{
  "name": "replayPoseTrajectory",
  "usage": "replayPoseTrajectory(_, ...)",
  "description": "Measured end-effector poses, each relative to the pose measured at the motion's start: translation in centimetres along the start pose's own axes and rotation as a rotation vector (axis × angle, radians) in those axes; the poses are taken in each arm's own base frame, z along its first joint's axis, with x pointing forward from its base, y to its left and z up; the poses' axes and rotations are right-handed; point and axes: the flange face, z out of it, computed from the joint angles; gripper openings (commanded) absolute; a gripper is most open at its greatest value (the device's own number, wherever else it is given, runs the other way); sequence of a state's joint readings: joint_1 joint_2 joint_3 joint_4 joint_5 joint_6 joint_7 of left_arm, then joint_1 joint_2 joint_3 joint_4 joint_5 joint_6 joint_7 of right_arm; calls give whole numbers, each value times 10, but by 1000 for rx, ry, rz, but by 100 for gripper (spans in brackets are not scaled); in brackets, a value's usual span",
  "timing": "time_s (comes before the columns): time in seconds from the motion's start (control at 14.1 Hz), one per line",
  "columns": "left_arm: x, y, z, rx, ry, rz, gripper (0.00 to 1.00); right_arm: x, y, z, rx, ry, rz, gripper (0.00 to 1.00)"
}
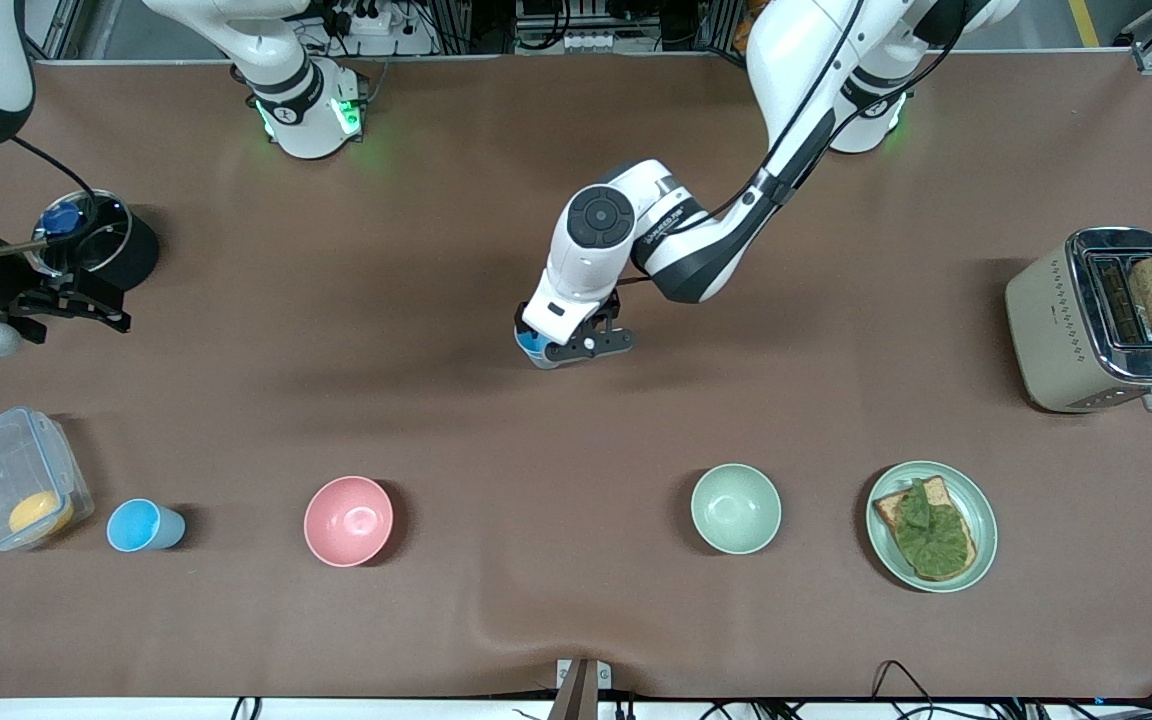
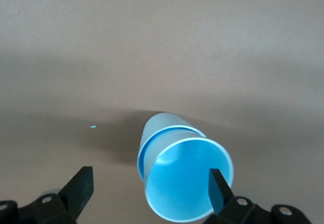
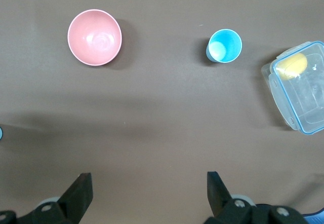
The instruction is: Stack blue cups with both arms
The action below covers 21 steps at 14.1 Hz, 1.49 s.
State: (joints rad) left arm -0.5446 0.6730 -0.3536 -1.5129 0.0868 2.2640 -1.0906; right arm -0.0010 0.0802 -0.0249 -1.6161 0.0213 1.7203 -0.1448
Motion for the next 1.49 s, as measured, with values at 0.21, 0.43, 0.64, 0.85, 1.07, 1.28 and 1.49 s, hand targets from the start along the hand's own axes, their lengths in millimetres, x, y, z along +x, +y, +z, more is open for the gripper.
replayPoseTrajectory(0.21,7,-1,-40,11,19,-7,100,0,0,0,1,-3,0,100)
replayPoseTrajectory(0.43,46,-32,-92,40,52,-75,100,0,-1,0,2,-3,-2,100)
replayPoseTrajectory(0.64,123,-109,-145,83,75,-180,100,0,-3,0,3,-3,-5,100)
replayPoseTrajectory(0.85,175,-185,-194,115,81,-156,100,0,-4,0,3,-4,-6,100)
replayPoseTrajectory(1.07,184,-215,-225,137,78,-64,100,0,-4,0,3,-4,-6,100)
replayPoseTrajectory(1.28,183,-240,-249,189,51,43,100,0,-5,0,3,-4,-8,100)
replayPoseTrajectory(1.49,186,-292,-292,218,33,54,100,0,-5,0,4,-4,-9,100)
